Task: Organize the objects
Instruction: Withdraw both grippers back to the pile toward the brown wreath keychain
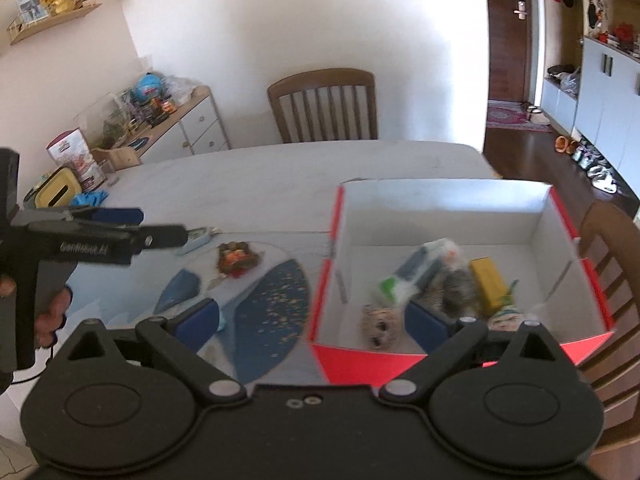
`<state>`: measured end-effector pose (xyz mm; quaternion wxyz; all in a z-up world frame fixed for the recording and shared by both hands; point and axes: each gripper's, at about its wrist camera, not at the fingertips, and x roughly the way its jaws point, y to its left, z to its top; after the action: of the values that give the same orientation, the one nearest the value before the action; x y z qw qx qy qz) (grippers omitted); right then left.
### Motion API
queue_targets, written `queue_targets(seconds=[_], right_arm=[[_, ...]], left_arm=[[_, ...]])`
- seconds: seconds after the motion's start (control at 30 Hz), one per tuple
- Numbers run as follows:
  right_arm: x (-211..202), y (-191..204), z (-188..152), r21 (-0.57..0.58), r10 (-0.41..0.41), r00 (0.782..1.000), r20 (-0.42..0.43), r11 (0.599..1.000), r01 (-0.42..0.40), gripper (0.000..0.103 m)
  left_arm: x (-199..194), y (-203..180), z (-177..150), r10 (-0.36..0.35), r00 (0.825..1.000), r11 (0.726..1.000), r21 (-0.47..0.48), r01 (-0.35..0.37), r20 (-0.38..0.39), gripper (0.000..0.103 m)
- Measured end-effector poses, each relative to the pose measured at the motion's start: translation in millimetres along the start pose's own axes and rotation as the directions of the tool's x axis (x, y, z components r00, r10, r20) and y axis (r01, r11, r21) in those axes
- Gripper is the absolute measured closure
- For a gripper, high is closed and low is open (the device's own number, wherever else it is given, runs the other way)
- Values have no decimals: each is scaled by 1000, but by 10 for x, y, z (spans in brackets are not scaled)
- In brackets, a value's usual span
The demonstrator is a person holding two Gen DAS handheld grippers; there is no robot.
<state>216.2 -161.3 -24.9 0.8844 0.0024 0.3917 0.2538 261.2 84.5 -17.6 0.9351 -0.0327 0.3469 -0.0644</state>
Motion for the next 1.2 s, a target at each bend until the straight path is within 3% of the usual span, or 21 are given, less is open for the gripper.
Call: queue_targets(seconds=[0.23,0.47,0.93,1.2], right_arm=[[273,477,-54,-37,28,999,-43,999,-29,4],[602,835,-134,-72,43,995,-93,996,-49,4],[1295,1055,-252,-86,15,979,-203,996,-33,9],[1585,1172,-252,-134,12,971,-238,990,-45,17]], left_arm=[[-14,430,-49,34,999,999,2,-34,0,0],[137,637,-157,-21,999,998,62,23,-33,0],[704,829,-272,-72,994,991,111,81,-88,0],[1099,966,-188,-69,989,994,79,80,-133,1]])
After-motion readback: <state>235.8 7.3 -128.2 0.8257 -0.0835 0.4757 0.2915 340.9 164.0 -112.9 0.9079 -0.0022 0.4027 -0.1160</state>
